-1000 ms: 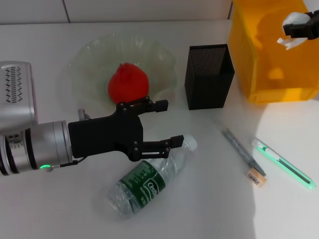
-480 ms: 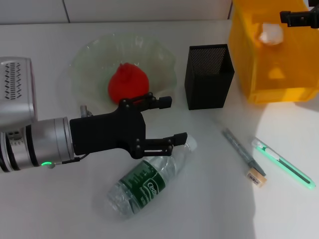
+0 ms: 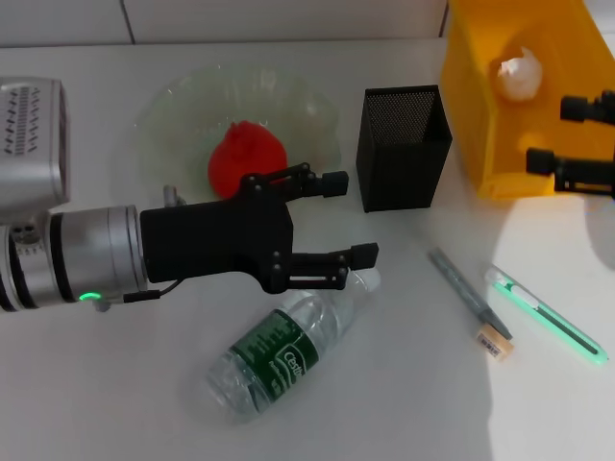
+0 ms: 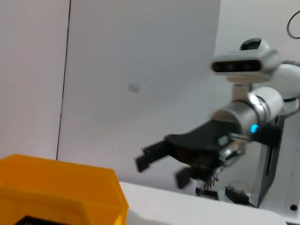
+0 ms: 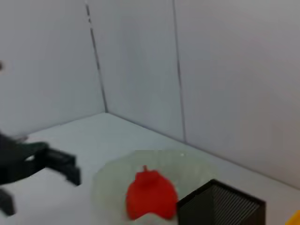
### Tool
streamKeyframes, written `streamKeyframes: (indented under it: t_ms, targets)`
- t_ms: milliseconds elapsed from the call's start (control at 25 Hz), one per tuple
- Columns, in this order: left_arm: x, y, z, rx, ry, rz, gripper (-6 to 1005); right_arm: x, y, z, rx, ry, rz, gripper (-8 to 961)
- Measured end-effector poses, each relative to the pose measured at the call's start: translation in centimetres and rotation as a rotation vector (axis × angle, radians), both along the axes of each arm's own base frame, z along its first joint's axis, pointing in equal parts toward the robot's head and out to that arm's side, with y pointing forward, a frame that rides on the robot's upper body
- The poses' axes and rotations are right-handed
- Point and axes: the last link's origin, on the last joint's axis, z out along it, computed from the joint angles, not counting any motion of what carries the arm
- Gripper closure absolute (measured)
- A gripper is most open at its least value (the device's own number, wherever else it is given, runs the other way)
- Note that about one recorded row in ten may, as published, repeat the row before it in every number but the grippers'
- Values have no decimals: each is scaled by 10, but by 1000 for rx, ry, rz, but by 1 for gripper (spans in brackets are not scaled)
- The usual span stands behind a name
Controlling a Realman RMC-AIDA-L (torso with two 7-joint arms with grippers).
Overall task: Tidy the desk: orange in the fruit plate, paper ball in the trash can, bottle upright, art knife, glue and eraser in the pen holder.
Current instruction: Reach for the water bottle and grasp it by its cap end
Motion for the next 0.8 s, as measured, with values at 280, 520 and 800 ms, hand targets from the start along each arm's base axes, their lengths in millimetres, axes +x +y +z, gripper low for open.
streamKeyframes:
  t_ms: [280, 520, 800]
  targets:
    - [29, 10, -11, -42, 267, 59, 135, 46, -54, -17, -53, 34, 11, 105]
    - [64, 7, -11, -65, 385, 125, 136, 67, -74, -20, -47, 51, 22, 105]
    - [92, 5, -37, -28, 665, 256, 136, 79, -83, -21, -67, 19, 11, 105]
